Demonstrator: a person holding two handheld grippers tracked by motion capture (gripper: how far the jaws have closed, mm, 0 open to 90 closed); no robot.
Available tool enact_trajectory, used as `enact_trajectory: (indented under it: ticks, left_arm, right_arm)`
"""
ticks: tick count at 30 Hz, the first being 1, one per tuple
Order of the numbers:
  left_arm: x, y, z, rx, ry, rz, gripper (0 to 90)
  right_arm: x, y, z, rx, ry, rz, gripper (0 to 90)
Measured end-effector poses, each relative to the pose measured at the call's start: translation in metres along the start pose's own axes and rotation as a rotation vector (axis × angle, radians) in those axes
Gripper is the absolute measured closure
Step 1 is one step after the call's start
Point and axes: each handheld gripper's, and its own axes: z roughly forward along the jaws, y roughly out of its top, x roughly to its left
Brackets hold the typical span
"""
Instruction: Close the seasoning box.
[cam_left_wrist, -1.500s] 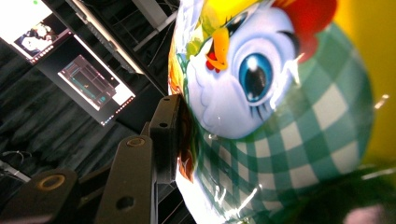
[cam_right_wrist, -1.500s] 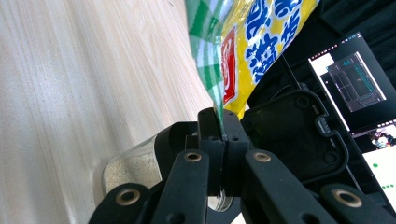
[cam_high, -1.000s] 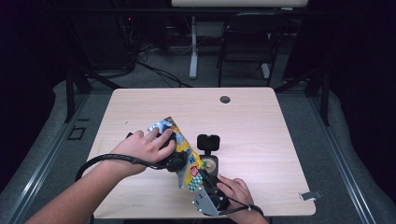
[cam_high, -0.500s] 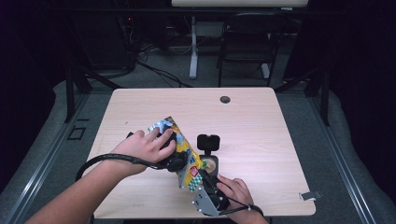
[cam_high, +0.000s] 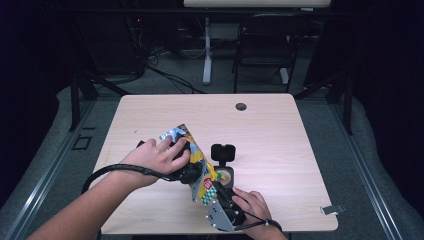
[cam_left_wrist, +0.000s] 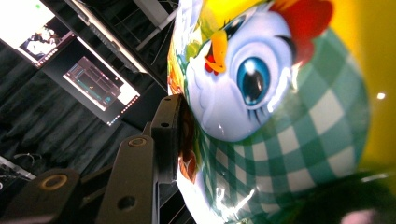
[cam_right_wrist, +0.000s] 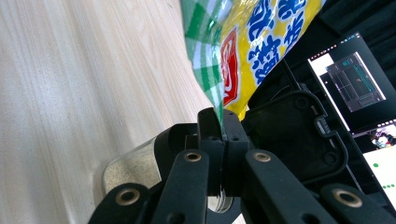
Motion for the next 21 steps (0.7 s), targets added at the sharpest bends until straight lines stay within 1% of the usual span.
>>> enact_trajectory:
  ticks: [1,2,3,4,5,6,7,8,9,10,11,12,13,14,15,17,18,21]
  left_arm:
    - [0.0,0.0,0.0,0.0,0.0,0.0,60.7]
    - [0.0003,0.0,-0.0005,0.003,0.003,0.003,60.7]
    - [0.0003,0.0,-0.0007,0.003,0.004,0.004,60.7]
    - [0.0004,0.0001,-0.0009,0.003,0.005,0.005,60.8]
    - [0.0004,0.0001,-0.0009,0.003,0.005,0.005,60.7]
    - [0.0004,0.0003,-0.0009,0.004,0.015,0.01,60.8]
    - [0.0004,0.0003,-0.0009,0.004,0.015,0.01,60.8]
    - [0.0006,0.0004,-0.001,0.006,0.013,0.01,60.8]
    - [0.0006,0.0004,-0.001,0.006,0.013,0.01,60.8]
    - [0.0008,0.0005,-0.0012,0.008,0.013,0.011,60.8]
    - [0.001,0.0005,-0.0012,0.007,0.013,0.011,60.9]
    - [0.0011,0.0004,-0.0013,0.007,0.013,0.01,60.9]
    - [0.0011,0.0004,-0.0013,0.007,0.013,0.01,60.9]
    - [0.0015,0.0003,-0.0014,0.007,0.011,0.009,61.0]
    - [0.002,0.0004,-0.0018,0.009,0.002,0.01,61.0]
    - [0.0019,0.0004,-0.0018,0.007,0.003,0.009,61.6]
    - [0.0023,0.0006,-0.0022,0.011,0.013,0.016,61.7]
    - [0.0029,0.0005,-0.0025,0.011,0.014,0.017,61.9]
  right_arm:
    - [0.0003,-0.0001,0.0002,-0.004,-0.002,0.004,89.5]
    - [-0.0005,0.0005,-0.0008,0.009,-0.005,-0.008,89.5]
    - [-0.0004,0.0004,-0.0005,0.004,-0.001,-0.003,89.5]
    - [0.0029,-0.0014,0.0026,-0.042,-0.01,0.037,89.5]
    - [0.0029,-0.0014,0.0026,-0.042,-0.01,0.037,89.5]
    - [-0.0008,0.0007,-0.001,0.009,0.001,-0.008,89.5]
    - [-0.0008,0.0007,-0.001,0.009,0.001,-0.008,89.5]
    - [0.0038,-0.0017,0.0034,-0.053,-0.012,0.048,89.5]
    - [0.0038,-0.0017,0.0034,-0.053,-0.012,0.048,89.5]
    - [0.0003,0.0,0.0001,-0.007,-0.001,0.007,89.5]
    - [-0.0005,0.0007,-0.0012,0.011,-0.007,-0.008,89.5]
    - [0.0005,-0.0001,0.0003,-0.01,-0.003,0.01,89.5]
    - [0.0005,-0.0001,0.0003,-0.01,-0.003,0.01,89.5]
    - [-0.001,0.0005,-0.0008,0.005,-0.001,0.001,89.5]
    - [-0.0014,0.0006,-0.0012,0.009,-0.001,-0.002,89.5]
    - [-0.0016,0.0006,-0.0013,0.01,-0.002,-0.002,89.5]
    - [-0.0016,0.0006,-0.0015,0.011,-0.003,-0.002,89.5]
    - [-0.0014,0.0006,-0.0014,0.01,-0.004,-0.001,89.5]
